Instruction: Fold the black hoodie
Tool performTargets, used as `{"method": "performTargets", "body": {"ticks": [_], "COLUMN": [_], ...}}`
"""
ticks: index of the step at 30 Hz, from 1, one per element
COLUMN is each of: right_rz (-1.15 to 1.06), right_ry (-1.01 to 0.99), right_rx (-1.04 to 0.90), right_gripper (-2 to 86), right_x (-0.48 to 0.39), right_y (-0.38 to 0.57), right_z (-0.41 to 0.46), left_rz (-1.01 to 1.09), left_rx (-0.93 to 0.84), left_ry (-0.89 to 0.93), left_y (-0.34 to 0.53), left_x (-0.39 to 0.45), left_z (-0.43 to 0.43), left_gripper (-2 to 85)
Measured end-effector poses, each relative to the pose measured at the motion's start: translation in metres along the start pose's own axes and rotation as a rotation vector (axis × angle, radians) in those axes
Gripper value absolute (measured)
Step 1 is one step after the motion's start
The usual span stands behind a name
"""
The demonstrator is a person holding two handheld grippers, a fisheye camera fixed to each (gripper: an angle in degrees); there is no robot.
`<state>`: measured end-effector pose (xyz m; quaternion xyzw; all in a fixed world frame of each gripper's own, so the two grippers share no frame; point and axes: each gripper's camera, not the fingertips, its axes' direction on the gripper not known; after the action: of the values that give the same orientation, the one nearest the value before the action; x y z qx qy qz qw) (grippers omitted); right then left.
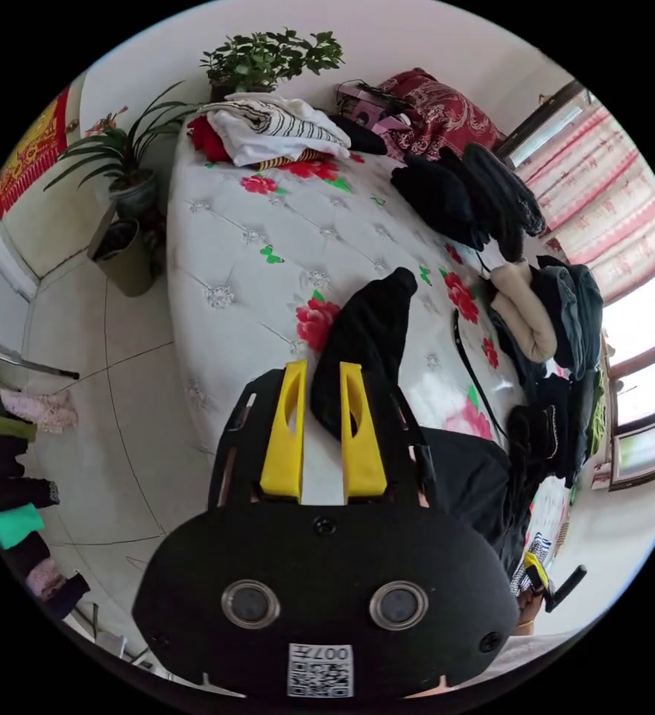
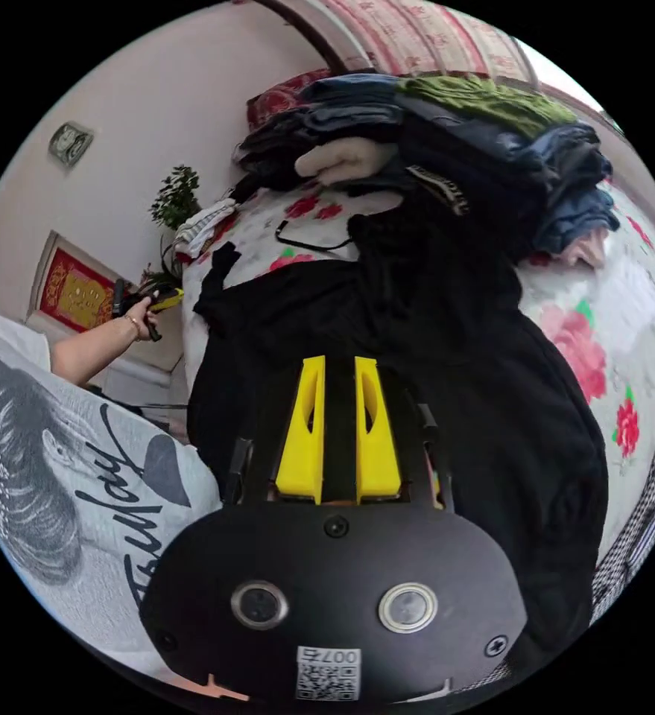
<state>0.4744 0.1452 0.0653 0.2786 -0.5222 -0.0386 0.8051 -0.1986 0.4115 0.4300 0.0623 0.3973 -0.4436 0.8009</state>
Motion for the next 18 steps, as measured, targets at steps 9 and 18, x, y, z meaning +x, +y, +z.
{"method": "performTargets", "body": {"ticks": [9, 18], "right_rz": [-0.064, 0.044], "right_ry": [0.042, -0.073], "right_rx": [-0.132, -0.166], "right_gripper": [6.6, 6.0], "right_x": [-0.04, -0.047], "right_y": [0.004, 0.031], "right_z": [0.017, 0.045], "left_rz": [0.103, 0.05], "left_rx": [-0.224, 0.311], "left_ry": [-0.101, -0.143], "left_y": [-0.086, -0.068], "left_x": [0.029, 0.072], "left_z": [0.053, -0.087], "left_gripper": [2.4, 7.4]}}
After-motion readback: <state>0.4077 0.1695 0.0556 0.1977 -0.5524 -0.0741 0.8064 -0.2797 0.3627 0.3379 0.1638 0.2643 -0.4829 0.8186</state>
